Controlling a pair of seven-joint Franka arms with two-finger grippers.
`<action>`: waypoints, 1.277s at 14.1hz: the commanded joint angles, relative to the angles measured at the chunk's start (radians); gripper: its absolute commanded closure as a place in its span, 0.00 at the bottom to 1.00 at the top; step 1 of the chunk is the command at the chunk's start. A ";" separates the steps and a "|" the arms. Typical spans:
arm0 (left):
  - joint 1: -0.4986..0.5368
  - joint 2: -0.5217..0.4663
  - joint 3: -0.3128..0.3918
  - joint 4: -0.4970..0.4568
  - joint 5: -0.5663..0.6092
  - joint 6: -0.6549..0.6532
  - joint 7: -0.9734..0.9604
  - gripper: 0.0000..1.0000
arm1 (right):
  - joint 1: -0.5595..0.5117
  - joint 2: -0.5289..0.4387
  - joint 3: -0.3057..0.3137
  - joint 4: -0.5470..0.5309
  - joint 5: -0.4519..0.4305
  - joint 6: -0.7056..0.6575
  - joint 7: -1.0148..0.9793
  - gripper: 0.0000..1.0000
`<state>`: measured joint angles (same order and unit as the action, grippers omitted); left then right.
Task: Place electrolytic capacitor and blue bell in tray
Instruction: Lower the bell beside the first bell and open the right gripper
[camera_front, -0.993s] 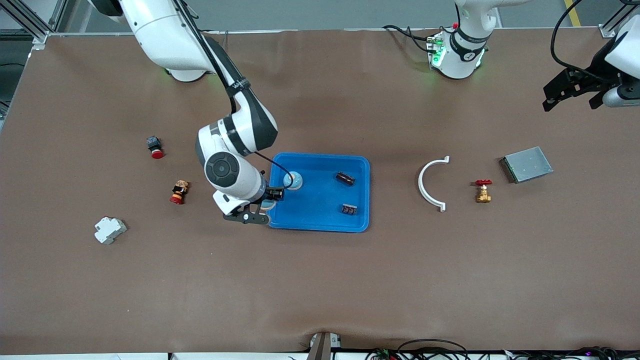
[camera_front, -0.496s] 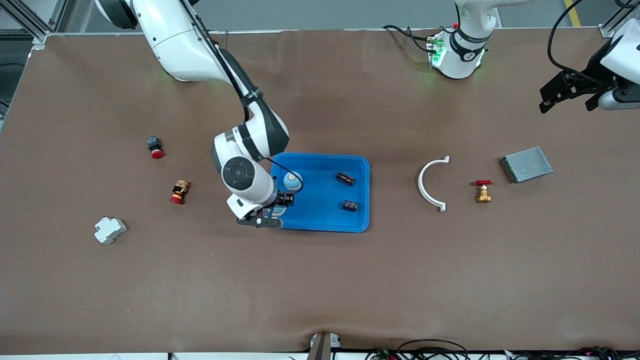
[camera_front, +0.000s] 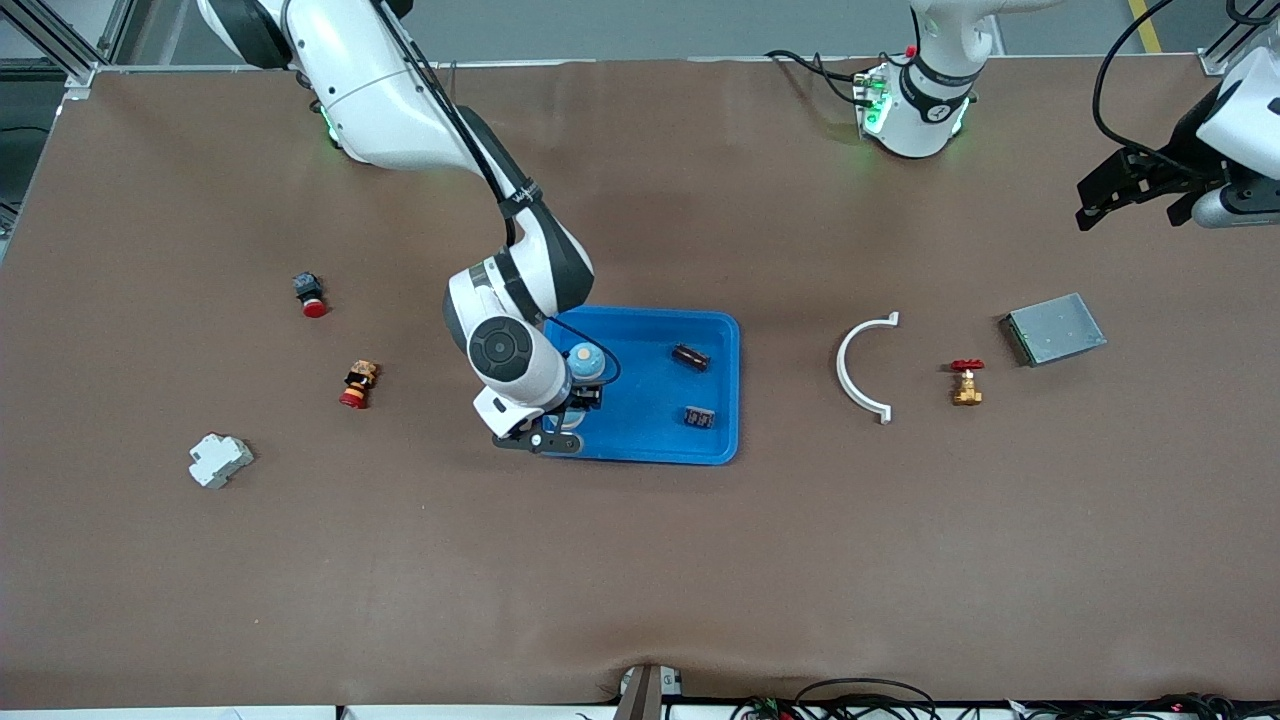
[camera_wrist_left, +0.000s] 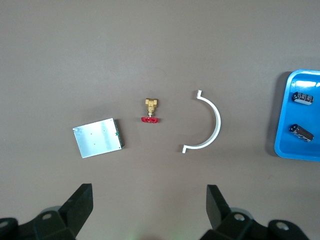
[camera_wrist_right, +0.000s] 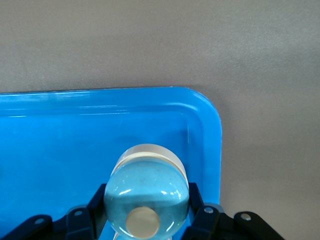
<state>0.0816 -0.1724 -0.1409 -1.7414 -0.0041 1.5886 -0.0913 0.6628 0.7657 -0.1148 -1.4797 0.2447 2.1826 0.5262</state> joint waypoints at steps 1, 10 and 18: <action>0.003 -0.001 -0.002 0.003 -0.008 0.005 -0.010 0.00 | 0.008 0.029 -0.006 0.029 0.021 0.015 0.012 0.90; 0.004 -0.002 0.000 0.002 -0.010 -0.015 -0.011 0.00 | 0.008 0.056 0.015 0.029 0.021 0.046 0.012 0.88; 0.007 -0.004 0.003 0.002 -0.011 -0.025 -0.011 0.00 | 0.008 0.067 0.015 0.027 0.022 0.062 0.012 0.70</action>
<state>0.0840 -0.1710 -0.1385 -1.7418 -0.0041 1.5793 -0.0963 0.6637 0.8171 -0.0966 -1.4775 0.2515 2.2447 0.5262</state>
